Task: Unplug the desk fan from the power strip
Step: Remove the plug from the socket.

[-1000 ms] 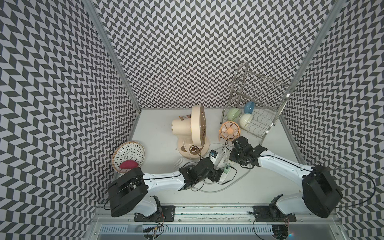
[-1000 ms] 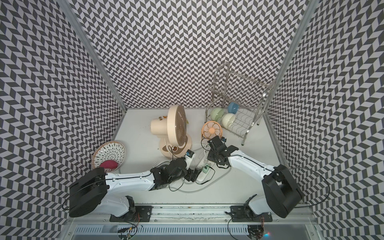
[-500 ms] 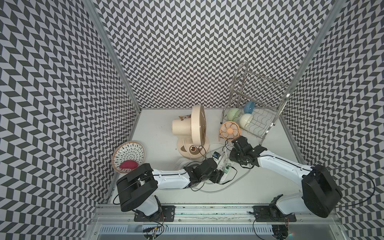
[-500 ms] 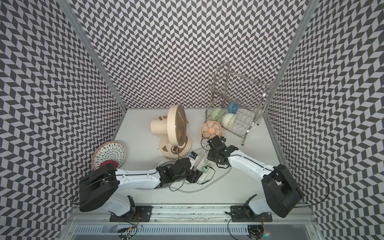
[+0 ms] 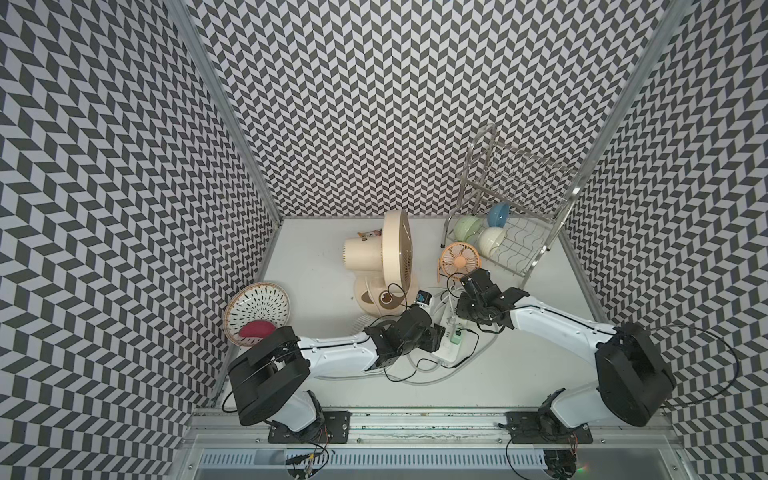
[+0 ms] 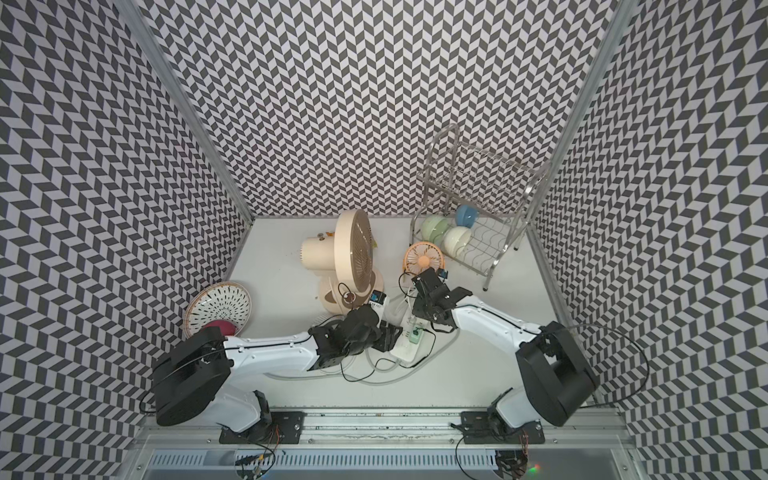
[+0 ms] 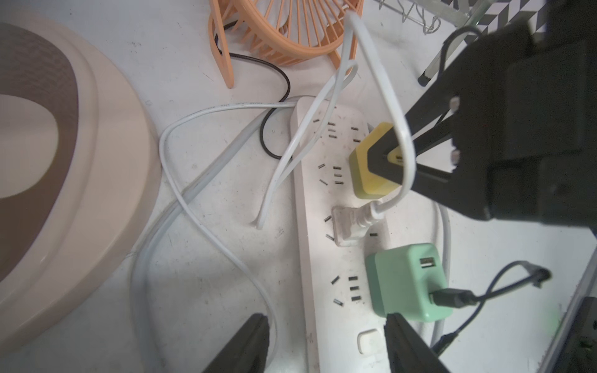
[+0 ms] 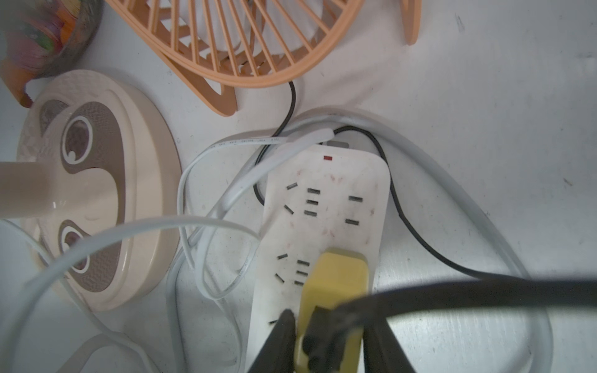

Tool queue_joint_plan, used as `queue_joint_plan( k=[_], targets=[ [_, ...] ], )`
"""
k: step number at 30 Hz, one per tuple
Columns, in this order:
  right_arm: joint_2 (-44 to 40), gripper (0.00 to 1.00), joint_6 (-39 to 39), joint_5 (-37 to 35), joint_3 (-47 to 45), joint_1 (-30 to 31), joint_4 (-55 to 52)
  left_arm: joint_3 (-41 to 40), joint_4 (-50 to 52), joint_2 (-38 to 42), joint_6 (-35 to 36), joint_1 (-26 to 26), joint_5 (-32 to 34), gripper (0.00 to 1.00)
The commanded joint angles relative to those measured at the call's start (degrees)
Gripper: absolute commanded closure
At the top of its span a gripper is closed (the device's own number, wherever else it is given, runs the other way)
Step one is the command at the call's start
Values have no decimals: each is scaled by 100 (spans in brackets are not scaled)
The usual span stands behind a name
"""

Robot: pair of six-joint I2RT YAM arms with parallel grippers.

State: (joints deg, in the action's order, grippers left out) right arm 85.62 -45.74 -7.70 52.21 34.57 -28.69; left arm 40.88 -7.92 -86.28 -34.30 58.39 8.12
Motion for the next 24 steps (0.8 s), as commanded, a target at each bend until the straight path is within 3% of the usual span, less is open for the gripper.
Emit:
queue_joint_plan(
  k=[1, 11, 15, 19, 24],
  targets=[
    [122, 61, 396, -313, 139, -61, -72, 171, -189, -86, -462, -19, 29, 38],
    [385, 61, 726, -483, 290, -90, -58, 286, 46, -157, -941, -3, 381, 41],
    [399, 69, 775, -377, 284, -86, 4, 327, 159, -184, -1097, -3, 476, 41],
    [361, 87, 976, -118, 255, -89, 137, 407, 254, -261, -1250, -12, 497, 43],
    [372, 95, 1367, 266, 250, -39, 353, 388, 73, -324, -1660, -89, 383, 46]
  ],
)
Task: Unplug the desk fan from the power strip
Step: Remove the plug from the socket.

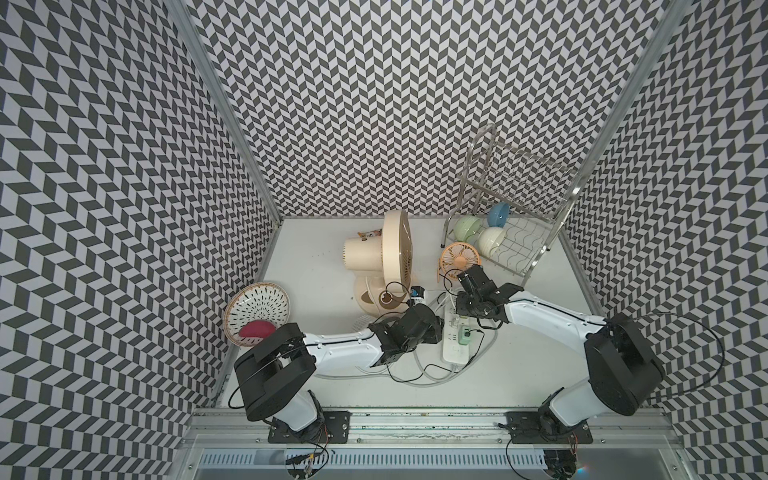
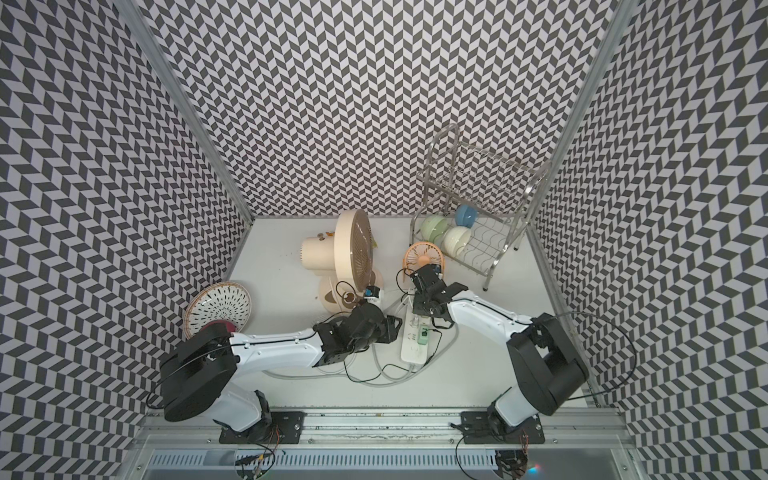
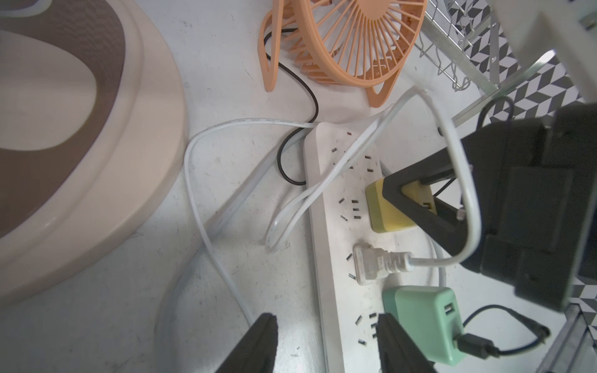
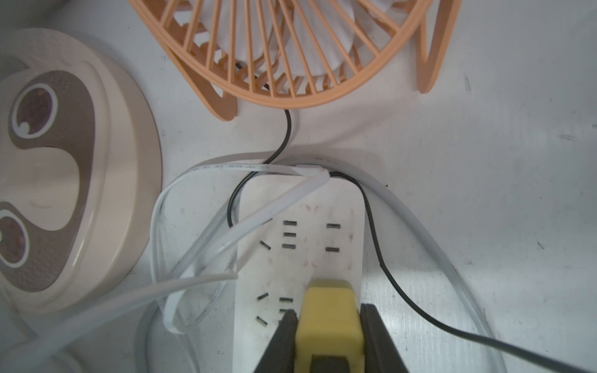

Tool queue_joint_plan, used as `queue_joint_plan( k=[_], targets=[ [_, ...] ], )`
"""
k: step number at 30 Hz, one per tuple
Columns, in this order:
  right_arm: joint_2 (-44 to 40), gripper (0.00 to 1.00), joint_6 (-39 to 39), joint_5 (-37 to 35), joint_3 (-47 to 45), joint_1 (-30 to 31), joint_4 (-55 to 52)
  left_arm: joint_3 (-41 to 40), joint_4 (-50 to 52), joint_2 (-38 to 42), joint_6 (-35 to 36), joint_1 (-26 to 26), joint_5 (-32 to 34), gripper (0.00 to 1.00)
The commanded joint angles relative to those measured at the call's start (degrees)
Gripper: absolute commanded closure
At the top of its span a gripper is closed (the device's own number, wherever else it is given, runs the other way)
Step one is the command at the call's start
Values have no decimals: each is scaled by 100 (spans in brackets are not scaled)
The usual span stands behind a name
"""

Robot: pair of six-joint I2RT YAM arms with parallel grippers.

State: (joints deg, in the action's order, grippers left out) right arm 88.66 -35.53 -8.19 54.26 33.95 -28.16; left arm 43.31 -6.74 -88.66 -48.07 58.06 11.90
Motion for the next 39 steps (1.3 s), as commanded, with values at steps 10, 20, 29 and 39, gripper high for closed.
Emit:
queue_joint_plan(
  k=[10, 20, 29, 39],
  targets=[
    [68, 95, 629, 468, 79, 181, 498, 543, -412, -811, -838, -150, -289, 49],
    [96, 95, 753, 511, 74, 257, 575, 768, -311, -1289, -1086, -344, -223, 51],
    [277, 91, 758, 394, 256, 374, 514, 840, -420, -1572, -1109, -477, -256, 45],
    [98, 58, 773, 128, 374, 401, 234, 935, 85, -1826, -1449, -496, -293, 51]
  ],
)
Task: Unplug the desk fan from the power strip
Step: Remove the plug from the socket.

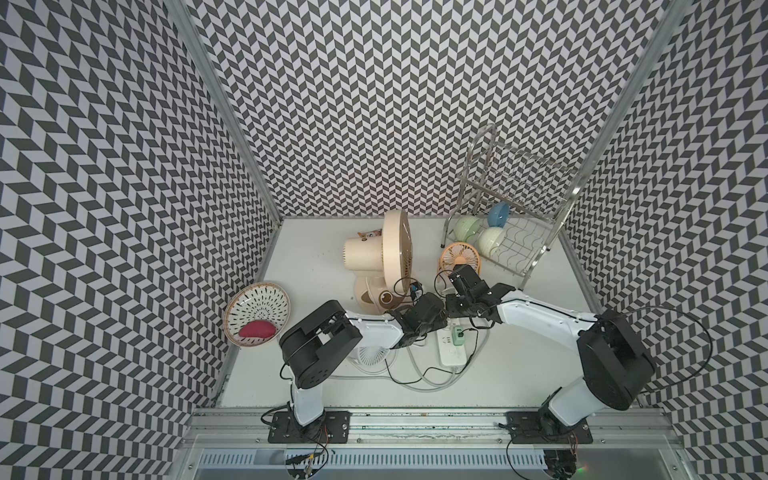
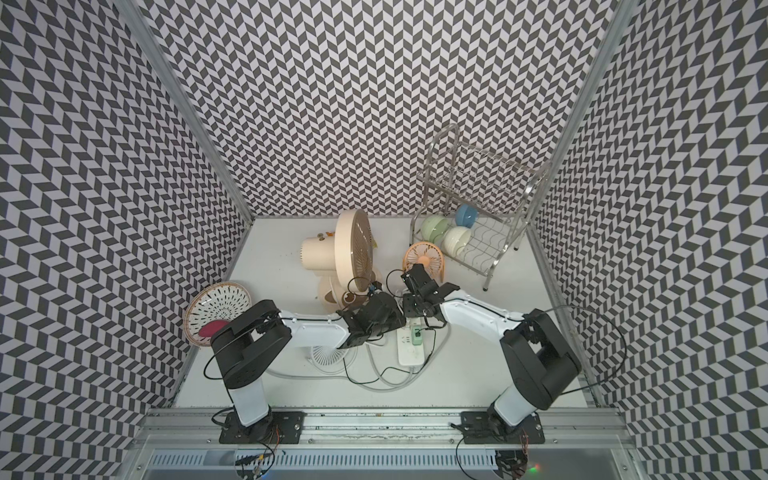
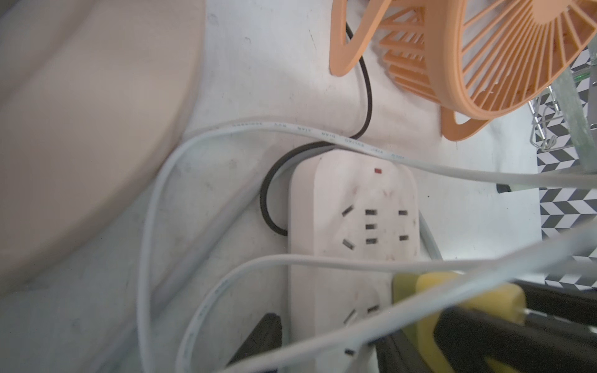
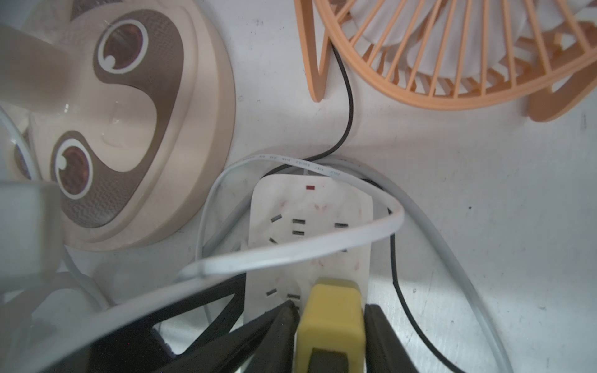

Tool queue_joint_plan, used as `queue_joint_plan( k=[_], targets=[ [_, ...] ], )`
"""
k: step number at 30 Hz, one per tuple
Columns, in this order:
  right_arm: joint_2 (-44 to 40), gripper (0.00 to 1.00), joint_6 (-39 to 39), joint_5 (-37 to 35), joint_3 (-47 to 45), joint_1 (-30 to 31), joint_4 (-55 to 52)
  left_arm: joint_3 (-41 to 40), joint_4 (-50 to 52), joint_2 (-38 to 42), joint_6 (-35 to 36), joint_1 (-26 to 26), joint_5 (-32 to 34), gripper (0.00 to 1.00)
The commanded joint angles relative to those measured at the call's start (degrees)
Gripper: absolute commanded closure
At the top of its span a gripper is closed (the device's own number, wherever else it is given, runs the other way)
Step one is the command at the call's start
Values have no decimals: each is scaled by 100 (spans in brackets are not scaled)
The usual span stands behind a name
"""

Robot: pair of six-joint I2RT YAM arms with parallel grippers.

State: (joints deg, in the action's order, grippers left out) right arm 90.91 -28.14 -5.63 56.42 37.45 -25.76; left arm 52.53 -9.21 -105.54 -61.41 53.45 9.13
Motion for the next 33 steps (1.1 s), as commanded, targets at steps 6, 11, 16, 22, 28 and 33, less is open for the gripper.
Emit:
queue_joint_plan(
  k=[6, 11, 16, 22, 28, 33],
  targets=[
    [-185, 51, -42, -51, 66, 53, -40, -186, 262, -155, -277, -66, -82, 52],
    [-178, 68, -128, -80, -32, 60, -41, -238, 295, -199, -371, -116, -125, 53],
    [-166, 84, -176, -60, -14, 132, -23, -217, 467, -256, -461, -125, -111, 56],
    [-30, 94, -135, -403, 300, 567, -123, -135, 736, -425, -561, -142, -174, 62],
    [-390, 95, -233, -1235, 131, 277, -177, -136, 833, -516, -614, -137, -198, 63],
    [-240, 95, -107, -473, 263, 701, 226, -79, 880, -704, -639, -140, -300, 63]
  ],
)
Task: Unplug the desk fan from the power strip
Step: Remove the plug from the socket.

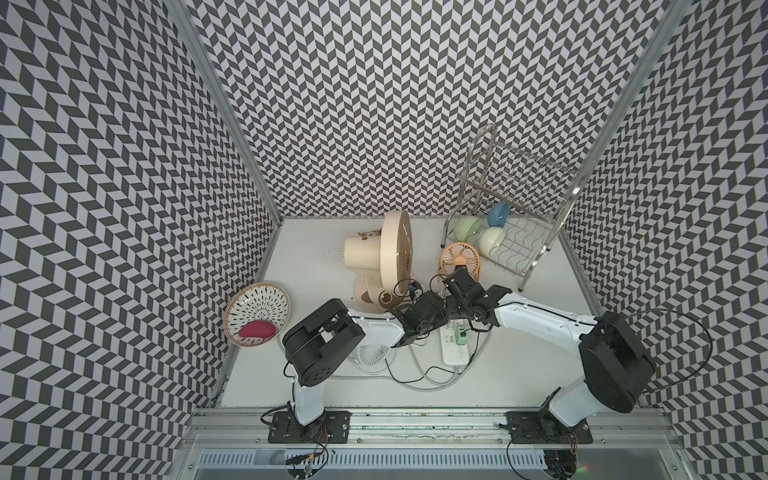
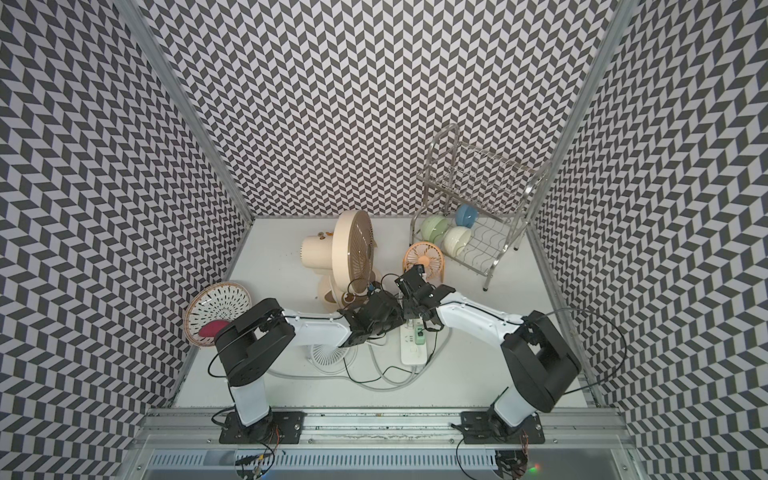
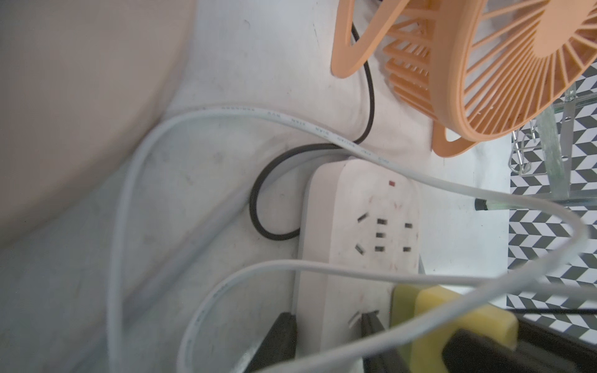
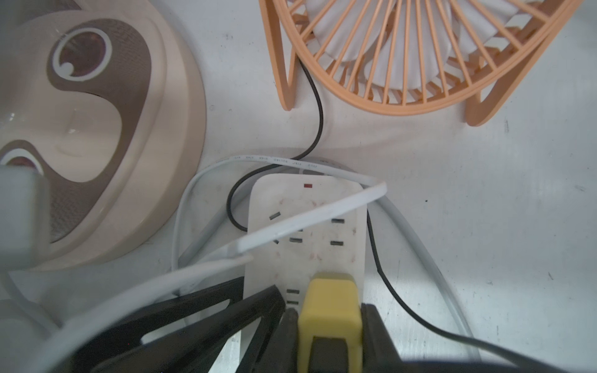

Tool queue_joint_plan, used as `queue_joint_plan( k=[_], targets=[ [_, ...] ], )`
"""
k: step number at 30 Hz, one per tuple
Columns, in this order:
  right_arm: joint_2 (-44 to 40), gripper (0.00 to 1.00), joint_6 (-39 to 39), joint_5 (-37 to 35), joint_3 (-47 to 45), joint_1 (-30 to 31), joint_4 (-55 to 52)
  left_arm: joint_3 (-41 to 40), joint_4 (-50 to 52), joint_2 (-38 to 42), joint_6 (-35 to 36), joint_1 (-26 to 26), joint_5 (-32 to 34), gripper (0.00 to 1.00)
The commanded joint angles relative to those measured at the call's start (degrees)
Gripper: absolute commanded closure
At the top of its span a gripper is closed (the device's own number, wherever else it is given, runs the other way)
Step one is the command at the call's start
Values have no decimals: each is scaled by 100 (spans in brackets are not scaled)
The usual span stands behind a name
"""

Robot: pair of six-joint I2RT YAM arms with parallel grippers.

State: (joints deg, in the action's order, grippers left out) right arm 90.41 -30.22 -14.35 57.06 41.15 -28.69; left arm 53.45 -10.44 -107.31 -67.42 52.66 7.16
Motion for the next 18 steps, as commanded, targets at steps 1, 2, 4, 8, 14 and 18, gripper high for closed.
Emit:
queue_joint_plan(
  k=[1, 2, 4, 8, 14, 18],
  targets=[
    [-249, 95, 115, 532, 204, 378, 651, -169, 1015, -556, -54, -63, -115, 63],
    [-344, 95, 112, 575, 178, 380, 763, -156, 1038, -578, -79, -61, -118, 63],
    [-530, 95, -8, 95, 132, 365, 787, -77, 1146, -658, -89, -68, -118, 63],
    [-547, 95, -82, -488, 100, 209, 457, 53, 1303, -802, -52, -72, -165, 63],
    [-802, 95, 213, 1349, -269, 229, 1544, 27, 1302, -864, -146, -66, -221, 64],
    [-656, 95, 31, -285, -84, 150, 689, 39, 1345, -867, -158, -72, -198, 64]
  ],
)
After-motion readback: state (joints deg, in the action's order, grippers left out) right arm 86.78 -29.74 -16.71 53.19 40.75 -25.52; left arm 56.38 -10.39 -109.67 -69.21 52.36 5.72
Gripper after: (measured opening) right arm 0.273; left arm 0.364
